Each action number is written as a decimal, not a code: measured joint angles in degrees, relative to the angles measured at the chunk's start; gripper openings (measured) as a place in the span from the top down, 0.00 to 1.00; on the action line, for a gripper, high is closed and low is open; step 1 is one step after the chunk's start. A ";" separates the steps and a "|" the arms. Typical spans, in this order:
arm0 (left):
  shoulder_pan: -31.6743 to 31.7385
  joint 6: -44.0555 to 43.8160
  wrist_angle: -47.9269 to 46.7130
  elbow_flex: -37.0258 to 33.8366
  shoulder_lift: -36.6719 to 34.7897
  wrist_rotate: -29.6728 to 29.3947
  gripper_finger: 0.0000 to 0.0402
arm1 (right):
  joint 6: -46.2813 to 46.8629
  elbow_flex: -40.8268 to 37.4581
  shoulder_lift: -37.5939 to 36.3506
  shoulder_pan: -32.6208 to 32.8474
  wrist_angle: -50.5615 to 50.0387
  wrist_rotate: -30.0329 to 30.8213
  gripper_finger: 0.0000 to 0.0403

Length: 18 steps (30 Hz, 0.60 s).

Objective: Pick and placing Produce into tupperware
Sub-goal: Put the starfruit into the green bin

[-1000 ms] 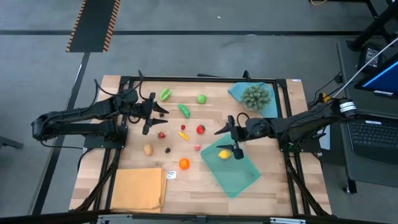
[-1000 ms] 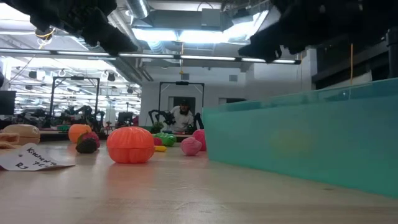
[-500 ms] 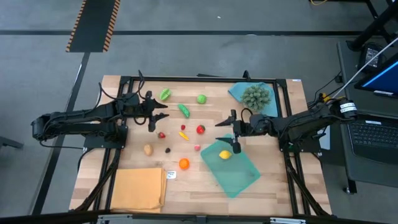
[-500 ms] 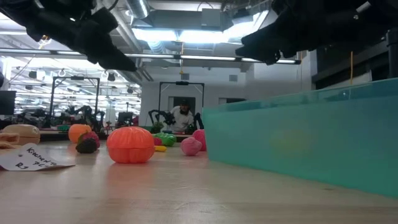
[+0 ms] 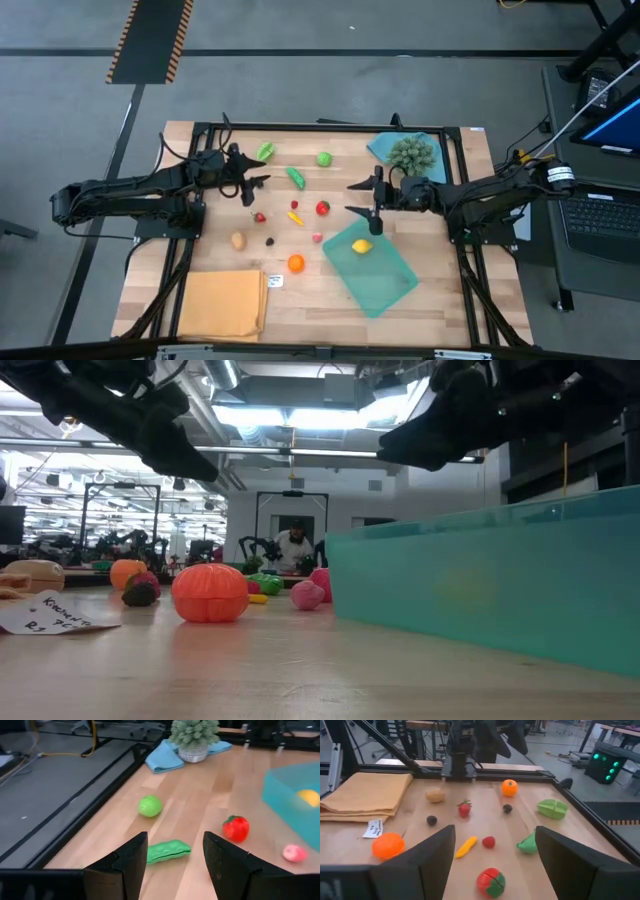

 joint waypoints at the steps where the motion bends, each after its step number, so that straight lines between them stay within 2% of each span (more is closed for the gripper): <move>1: 0.25 0.00 -0.26 0.29 0.23 -0.60 0.54 | 0.00 0.00 0.00 -0.30 0.02 -0.04 0.31; 7: 4.26 0.01 -0.93 3.18 4.43 -1.09 0.54 | 0.02 0.00 0.01 -2.23 0.00 -0.02 0.31; 14: 11.86 0.40 -5.19 9.66 15.43 -0.70 0.54 | 0.02 0.00 0.02 -4.52 -0.04 -0.11 0.31; 18: 15.75 0.38 -12.08 15.86 21.46 -0.55 0.54 | 1.25 0.00 0.02 -5.17 -0.07 -0.17 0.31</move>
